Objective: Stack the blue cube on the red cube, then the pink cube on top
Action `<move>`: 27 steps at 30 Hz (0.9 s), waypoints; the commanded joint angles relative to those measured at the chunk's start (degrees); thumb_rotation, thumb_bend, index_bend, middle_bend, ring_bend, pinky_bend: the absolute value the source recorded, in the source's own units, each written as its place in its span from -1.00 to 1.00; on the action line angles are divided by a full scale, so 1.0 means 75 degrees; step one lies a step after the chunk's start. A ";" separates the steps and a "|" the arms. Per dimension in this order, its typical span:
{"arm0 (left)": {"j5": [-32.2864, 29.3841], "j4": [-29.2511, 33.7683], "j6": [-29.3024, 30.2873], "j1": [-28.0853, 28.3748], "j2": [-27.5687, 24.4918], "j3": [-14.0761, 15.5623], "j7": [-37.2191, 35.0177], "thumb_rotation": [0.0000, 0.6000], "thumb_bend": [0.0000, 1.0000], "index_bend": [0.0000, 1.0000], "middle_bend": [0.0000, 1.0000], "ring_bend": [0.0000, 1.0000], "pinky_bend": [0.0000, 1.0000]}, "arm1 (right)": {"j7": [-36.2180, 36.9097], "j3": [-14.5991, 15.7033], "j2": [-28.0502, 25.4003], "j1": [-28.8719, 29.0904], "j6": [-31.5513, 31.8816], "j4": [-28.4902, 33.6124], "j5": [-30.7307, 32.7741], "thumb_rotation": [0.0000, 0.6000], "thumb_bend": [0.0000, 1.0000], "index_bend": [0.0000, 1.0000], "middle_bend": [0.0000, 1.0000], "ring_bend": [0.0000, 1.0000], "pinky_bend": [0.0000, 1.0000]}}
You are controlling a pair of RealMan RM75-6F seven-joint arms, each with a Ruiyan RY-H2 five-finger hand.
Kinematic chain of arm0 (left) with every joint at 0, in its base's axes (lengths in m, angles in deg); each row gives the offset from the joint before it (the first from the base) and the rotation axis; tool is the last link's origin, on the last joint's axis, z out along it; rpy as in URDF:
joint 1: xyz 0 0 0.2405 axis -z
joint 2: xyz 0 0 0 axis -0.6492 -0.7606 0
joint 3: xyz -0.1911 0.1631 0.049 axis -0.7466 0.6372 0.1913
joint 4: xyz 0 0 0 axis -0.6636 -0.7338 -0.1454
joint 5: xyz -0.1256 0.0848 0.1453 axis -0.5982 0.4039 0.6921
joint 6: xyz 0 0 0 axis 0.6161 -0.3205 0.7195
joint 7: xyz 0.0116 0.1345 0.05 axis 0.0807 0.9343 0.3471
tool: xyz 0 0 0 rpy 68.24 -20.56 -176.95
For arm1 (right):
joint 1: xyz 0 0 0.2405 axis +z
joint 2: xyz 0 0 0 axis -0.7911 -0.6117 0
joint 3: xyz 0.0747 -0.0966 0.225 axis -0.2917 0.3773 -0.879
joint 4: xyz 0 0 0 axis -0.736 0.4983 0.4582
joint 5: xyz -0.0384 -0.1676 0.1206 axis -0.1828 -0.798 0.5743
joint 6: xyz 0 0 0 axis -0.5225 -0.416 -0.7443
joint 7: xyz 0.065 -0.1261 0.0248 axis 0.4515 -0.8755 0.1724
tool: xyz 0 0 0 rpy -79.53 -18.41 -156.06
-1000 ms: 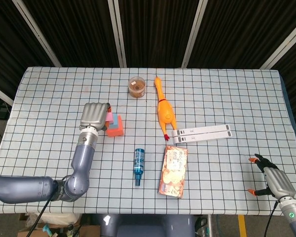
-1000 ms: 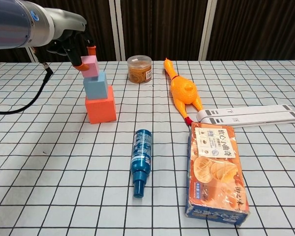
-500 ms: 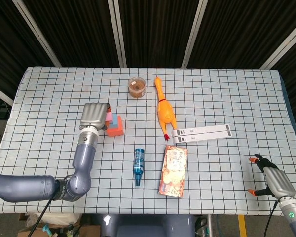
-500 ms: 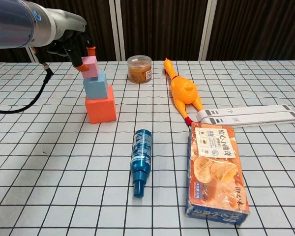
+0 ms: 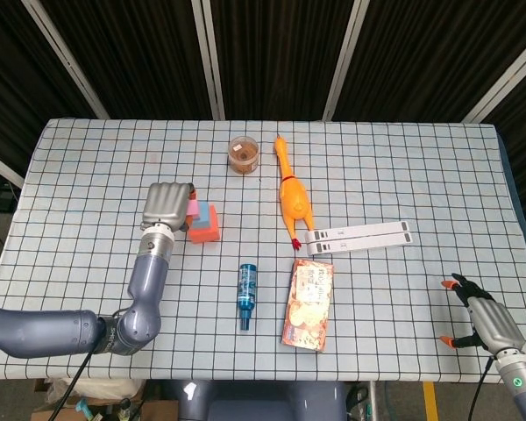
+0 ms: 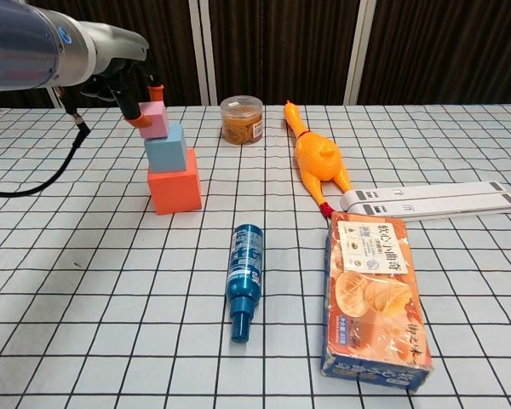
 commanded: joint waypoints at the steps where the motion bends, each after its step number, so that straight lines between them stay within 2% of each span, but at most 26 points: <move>1: -0.0003 -0.0012 -0.0031 0.0019 0.0002 0.0013 -0.0025 1.00 -0.11 -0.15 0.98 0.69 0.69 | -0.0001 -0.0001 -0.0002 0.0001 0.0000 0.0003 -0.0003 1.00 -0.92 -0.66 -0.92 -0.86 -0.75; 27: -0.0138 -0.0003 0.0002 0.0128 -0.0045 0.0066 -0.0114 1.00 -0.15 -0.28 0.96 0.67 0.68 | -0.0004 0.0006 -0.0004 0.0007 -0.0028 0.0010 0.0002 1.00 -0.92 -0.66 -0.90 -0.86 -0.75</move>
